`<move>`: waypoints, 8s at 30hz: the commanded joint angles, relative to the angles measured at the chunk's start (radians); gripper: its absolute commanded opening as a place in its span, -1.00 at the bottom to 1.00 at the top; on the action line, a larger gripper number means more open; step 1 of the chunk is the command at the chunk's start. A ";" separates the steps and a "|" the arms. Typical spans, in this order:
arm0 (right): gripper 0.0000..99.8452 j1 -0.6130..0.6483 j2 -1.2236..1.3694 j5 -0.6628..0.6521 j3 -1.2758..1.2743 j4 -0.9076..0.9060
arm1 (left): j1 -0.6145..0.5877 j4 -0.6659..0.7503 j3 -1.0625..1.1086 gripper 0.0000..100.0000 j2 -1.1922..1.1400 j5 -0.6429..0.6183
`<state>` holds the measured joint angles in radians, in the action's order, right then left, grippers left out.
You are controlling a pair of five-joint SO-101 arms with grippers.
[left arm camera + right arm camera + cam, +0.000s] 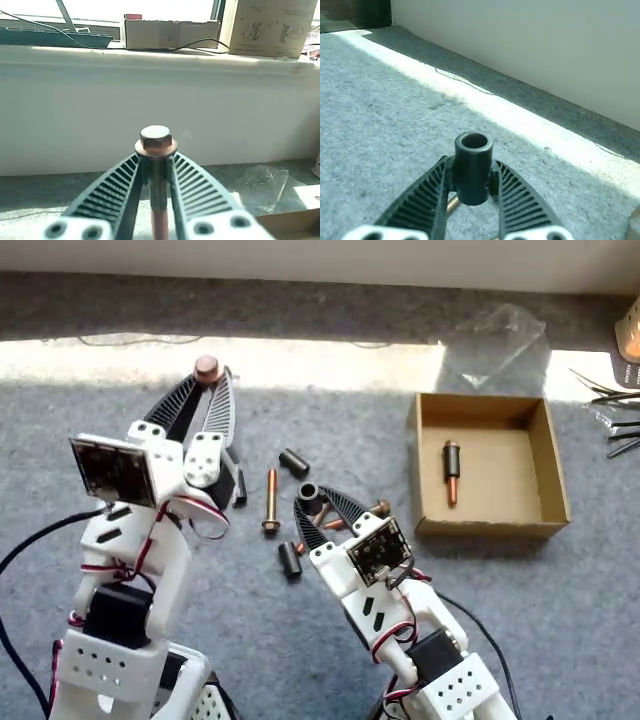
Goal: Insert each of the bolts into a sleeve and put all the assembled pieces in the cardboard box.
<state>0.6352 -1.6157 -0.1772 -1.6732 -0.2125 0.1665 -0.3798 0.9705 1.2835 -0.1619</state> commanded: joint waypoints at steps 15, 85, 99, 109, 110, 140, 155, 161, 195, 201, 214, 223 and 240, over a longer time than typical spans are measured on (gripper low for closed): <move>-0.99 -0.044 -0.012 0.166 -0.131 0.001 | 0.314 0.028 -0.097 -0.99 -0.113 -0.021; -0.99 -0.067 -0.012 0.163 -0.131 0.001 | 0.283 0.180 0.257 -0.99 -0.113 -0.101; -0.99 -0.067 -0.012 0.163 -0.131 0.001 | 0.297 0.176 0.311 -0.99 -0.111 -0.107; -0.99 -0.067 -0.012 0.163 -0.131 0.001 | 0.351 0.176 0.369 -0.98 -0.001 -0.100; -0.99 -0.067 -0.012 0.163 -0.131 0.001 | 0.346 0.176 0.377 -0.98 0.016 -0.100; -0.99 -0.067 -0.012 0.163 -0.131 0.001 | 0.305 0.175 0.383 -0.70 0.008 -0.029; -0.99 -0.068 -0.012 0.163 -0.130 0.001 | 0.265 0.180 0.381 -0.70 0.007 -0.029; -0.99 -0.068 -0.012 0.163 -0.130 0.001 | 0.260 0.181 0.380 -0.70 0.007 -0.029; -0.99 -0.179 -0.004 0.163 -0.130 -0.001 | -0.108 0.181 0.389 -0.99 0.019 -0.023; -0.99 -0.229 -0.010 0.163 -0.122 -0.001 | -0.116 0.176 0.447 -0.99 0.019 -0.023; -0.99 -0.479 0.001 0.163 0.317 -0.407 | -0.119 0.132 0.509 -0.99 0.021 -0.021; -0.99 -0.518 0.398 0.049 0.610 -0.455 | -0.119 -0.115 0.527 -0.99 0.331 -0.021; -0.99 -0.740 1.452 0.043 1.221 -0.455 | -0.117 -0.189 0.619 -0.99 0.530 0.081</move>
<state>-0.0829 -0.2885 -0.1128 -0.5823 -0.6697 0.0529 -0.5593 1.5934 1.8082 -0.0882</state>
